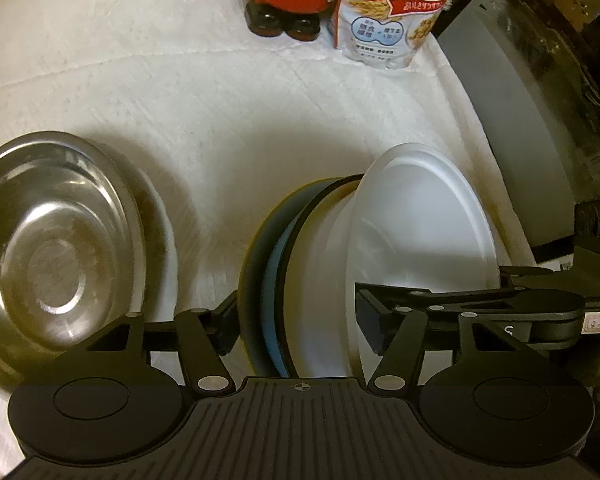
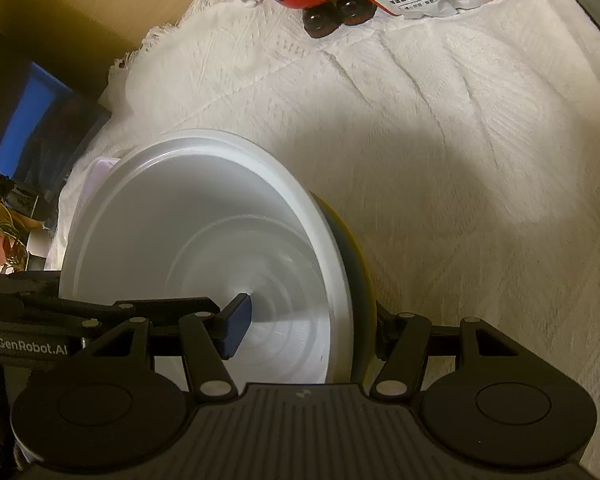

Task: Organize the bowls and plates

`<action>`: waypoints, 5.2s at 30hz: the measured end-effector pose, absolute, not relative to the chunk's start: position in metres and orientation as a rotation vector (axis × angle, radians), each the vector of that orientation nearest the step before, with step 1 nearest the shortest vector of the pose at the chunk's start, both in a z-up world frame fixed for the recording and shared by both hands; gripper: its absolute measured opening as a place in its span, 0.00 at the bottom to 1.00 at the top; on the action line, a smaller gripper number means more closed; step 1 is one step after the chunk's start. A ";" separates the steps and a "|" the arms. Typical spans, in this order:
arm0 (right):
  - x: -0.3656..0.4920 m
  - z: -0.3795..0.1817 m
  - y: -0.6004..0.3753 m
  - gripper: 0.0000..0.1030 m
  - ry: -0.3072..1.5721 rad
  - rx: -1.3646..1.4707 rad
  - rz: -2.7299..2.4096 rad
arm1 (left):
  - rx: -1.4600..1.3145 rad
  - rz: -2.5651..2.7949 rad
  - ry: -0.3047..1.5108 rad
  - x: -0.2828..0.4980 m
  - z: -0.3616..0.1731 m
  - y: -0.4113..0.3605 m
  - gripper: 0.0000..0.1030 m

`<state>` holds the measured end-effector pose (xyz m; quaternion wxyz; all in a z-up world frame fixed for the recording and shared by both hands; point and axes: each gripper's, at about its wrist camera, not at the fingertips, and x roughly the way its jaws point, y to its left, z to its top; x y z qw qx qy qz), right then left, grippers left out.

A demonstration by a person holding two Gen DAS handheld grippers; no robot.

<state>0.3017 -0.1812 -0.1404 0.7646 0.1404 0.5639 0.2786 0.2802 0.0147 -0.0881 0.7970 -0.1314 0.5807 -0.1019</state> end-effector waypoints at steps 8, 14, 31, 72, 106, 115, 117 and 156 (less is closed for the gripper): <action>0.302 -0.138 -0.176 0.57 1.212 0.281 0.599 | -0.274 -0.186 1.259 0.278 -0.094 0.017 0.58; 0.300 -0.133 -0.177 0.57 1.188 0.258 0.603 | -0.256 -0.160 1.245 0.277 -0.091 0.024 0.56; 0.290 -0.132 -0.192 0.57 1.159 0.277 0.525 | -0.228 -0.166 1.245 0.277 -0.086 0.022 0.56; 0.296 -0.148 -0.175 0.54 1.264 0.344 0.579 | -0.227 -0.152 1.255 0.275 -0.091 0.016 0.60; 0.307 -0.110 -0.166 0.54 1.287 0.317 0.512 | -0.277 -0.190 1.274 0.285 -0.065 0.031 0.59; 0.301 -0.044 -0.085 0.54 1.156 0.240 0.588 | -0.264 -0.171 1.150 0.271 -0.003 0.111 0.59; 0.303 -0.042 -0.055 0.54 1.152 0.222 0.612 | -0.279 -0.145 1.147 0.266 -0.003 0.137 0.59; 0.297 -0.042 0.037 0.53 1.056 -0.092 0.611 | -0.197 -0.085 1.122 0.251 -0.055 0.229 0.27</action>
